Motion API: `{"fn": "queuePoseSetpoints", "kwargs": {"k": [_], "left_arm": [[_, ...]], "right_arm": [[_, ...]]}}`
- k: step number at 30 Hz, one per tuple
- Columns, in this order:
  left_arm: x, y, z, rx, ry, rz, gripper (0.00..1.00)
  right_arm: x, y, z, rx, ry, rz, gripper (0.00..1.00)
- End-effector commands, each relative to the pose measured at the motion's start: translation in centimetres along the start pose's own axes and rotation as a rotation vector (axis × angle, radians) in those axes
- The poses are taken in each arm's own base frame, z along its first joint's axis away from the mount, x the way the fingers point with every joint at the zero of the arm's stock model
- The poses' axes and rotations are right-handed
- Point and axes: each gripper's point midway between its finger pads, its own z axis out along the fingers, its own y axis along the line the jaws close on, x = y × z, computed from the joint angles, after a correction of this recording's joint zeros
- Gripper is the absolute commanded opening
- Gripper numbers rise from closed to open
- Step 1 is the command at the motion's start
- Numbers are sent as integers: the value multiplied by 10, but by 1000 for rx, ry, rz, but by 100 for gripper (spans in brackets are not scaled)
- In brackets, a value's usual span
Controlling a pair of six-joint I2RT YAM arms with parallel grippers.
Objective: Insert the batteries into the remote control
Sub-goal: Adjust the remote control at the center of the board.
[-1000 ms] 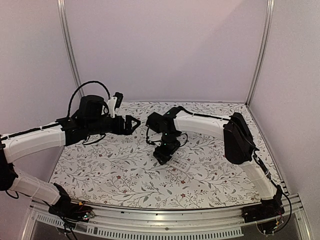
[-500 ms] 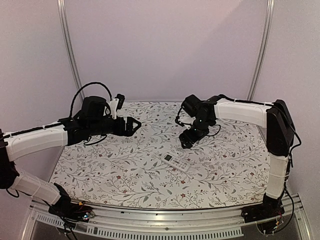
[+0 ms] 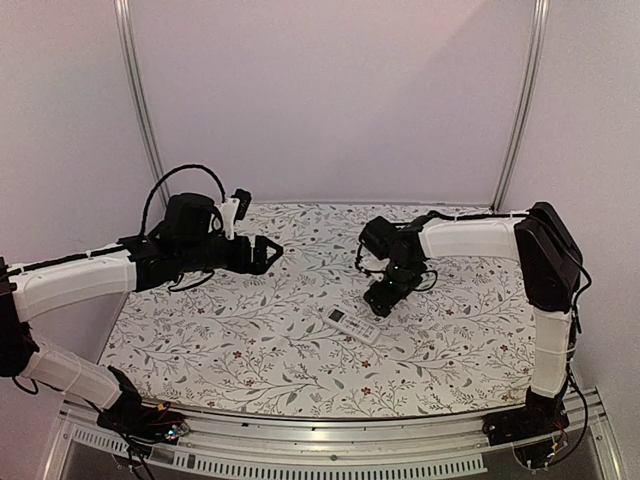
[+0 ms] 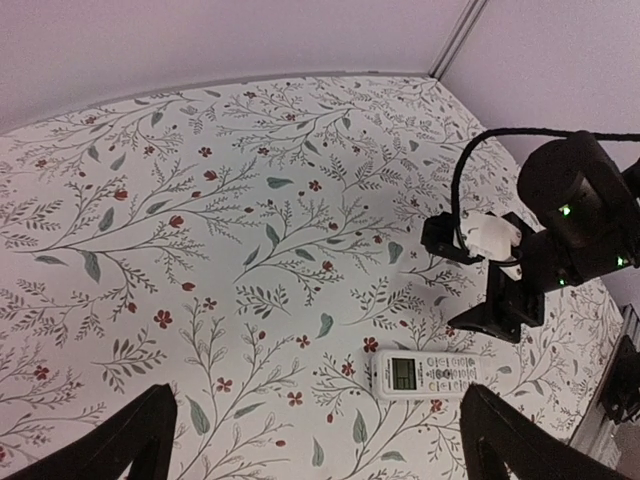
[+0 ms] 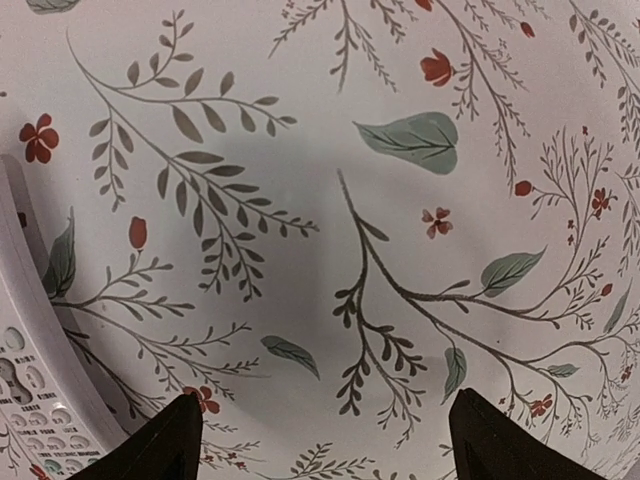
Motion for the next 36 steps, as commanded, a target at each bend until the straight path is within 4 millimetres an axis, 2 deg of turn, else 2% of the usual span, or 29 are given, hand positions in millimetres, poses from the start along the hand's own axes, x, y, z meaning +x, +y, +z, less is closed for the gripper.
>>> {"fn": "queuePoseSetpoints", "kwargs": {"k": [1, 6, 12, 15, 18, 24, 28, 31, 35, 36], "left_arm": [[3, -1, 2, -12, 12, 24, 100], [2, -2, 1, -5, 11, 28, 100], [4, -2, 1, -6, 12, 28, 100], [3, -2, 2, -3, 9, 27, 99], [4, -1, 3, -9, 13, 27, 99], [1, 2, 5, -36, 25, -6, 100], [0, 4, 10, -50, 50, -21, 99], [-3, -1, 13, -28, 63, -15, 100], [-20, 12, 15, -69, 34, -28, 99], [-24, 17, 16, -78, 31, -40, 99]], "right_arm": [[8, 24, 13, -16, 36, -50, 86], [18, 52, 14, -86, 55, -49, 87], [19, 87, 6, -174, 36, -41, 88], [18, 93, 5, -177, 26, -31, 89], [16, 107, 1, -241, 20, -21, 89], [16, 117, -2, -284, 12, -6, 90], [12, 113, -12, -301, -24, 12, 92], [3, 101, -33, -326, -101, 49, 97], [-15, 69, -80, -345, -275, 119, 99], [-15, 61, -86, -351, -301, 138, 99]]}}
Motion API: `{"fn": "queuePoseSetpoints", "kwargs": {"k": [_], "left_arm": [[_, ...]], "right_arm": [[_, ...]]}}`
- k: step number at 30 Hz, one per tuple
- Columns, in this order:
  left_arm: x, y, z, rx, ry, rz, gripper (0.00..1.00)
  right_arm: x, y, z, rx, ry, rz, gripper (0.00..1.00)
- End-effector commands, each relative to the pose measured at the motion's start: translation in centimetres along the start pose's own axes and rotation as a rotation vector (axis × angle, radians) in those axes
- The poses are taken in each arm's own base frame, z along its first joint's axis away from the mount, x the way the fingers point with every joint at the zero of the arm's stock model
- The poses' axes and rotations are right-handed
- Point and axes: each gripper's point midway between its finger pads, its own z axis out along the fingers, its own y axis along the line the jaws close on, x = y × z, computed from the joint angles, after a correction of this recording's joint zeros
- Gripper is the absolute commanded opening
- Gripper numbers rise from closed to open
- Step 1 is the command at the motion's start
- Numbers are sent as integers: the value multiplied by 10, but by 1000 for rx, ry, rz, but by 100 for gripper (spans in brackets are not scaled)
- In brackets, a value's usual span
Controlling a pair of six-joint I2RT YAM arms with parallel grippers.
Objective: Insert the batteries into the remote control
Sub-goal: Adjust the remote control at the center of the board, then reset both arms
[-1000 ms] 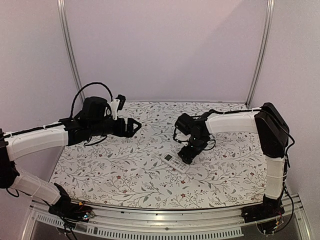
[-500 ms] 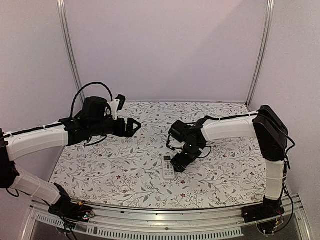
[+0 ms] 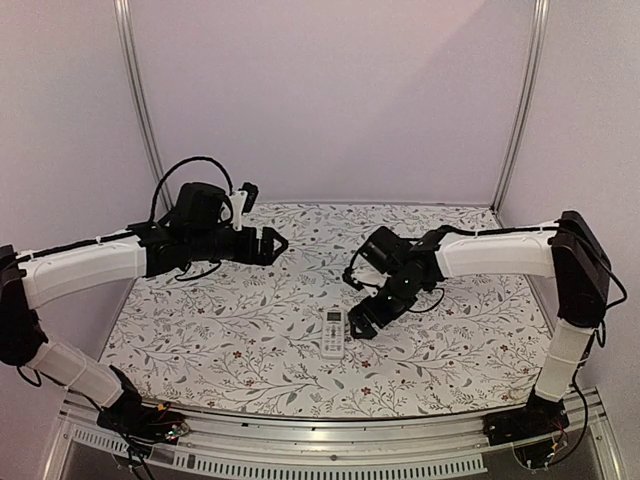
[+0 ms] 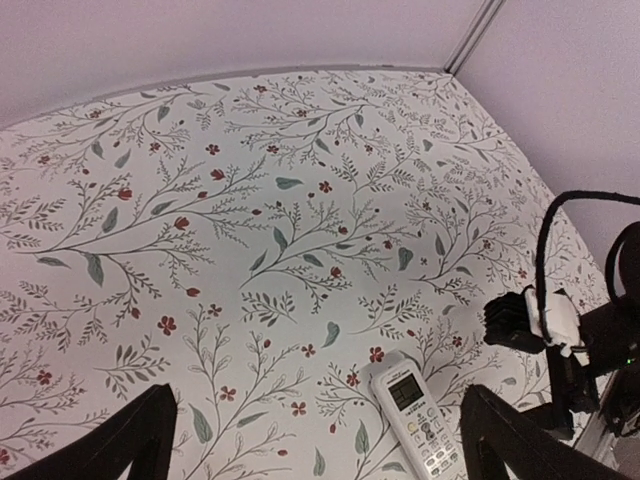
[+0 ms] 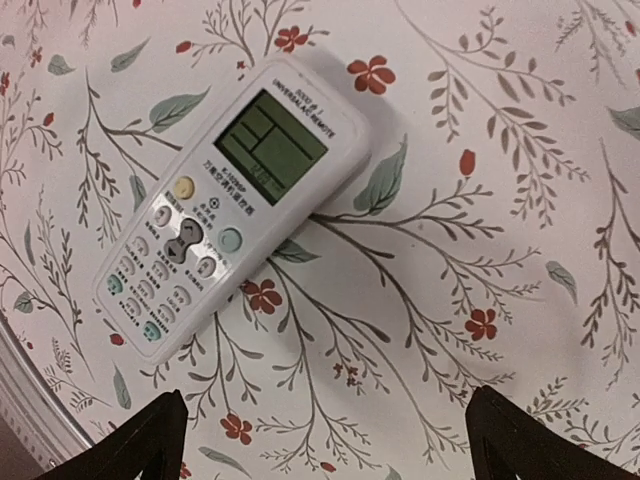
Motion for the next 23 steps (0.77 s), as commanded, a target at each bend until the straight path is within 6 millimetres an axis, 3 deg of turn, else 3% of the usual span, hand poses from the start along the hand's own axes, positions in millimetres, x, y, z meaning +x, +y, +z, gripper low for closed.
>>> {"fn": "queuePoseSetpoints", "kwargs": {"k": [1, 4, 9, 13, 17, 23], "left_arm": [[-19, 17, 3, -45, -10, -30, 100], [-25, 29, 6, -67, -22, -41, 100], [-11, 46, 13, -107, -11, -65, 99], [15, 56, 24, -129, 37, -94, 100], [37, 62, 32, -131, 64, -121, 100], [40, 64, 36, -134, 61, -129, 99]], "right_arm": [[-40, -20, -70, -47, -268, 70, 99], [-52, -53, -103, -46, -409, 153, 99], [-50, -92, -121, -102, -564, 268, 99], [-37, -104, -103, -114, -574, 321, 99], [-23, -102, -80, -146, -555, 352, 99], [-21, -100, -80, -164, -573, 370, 99]]}}
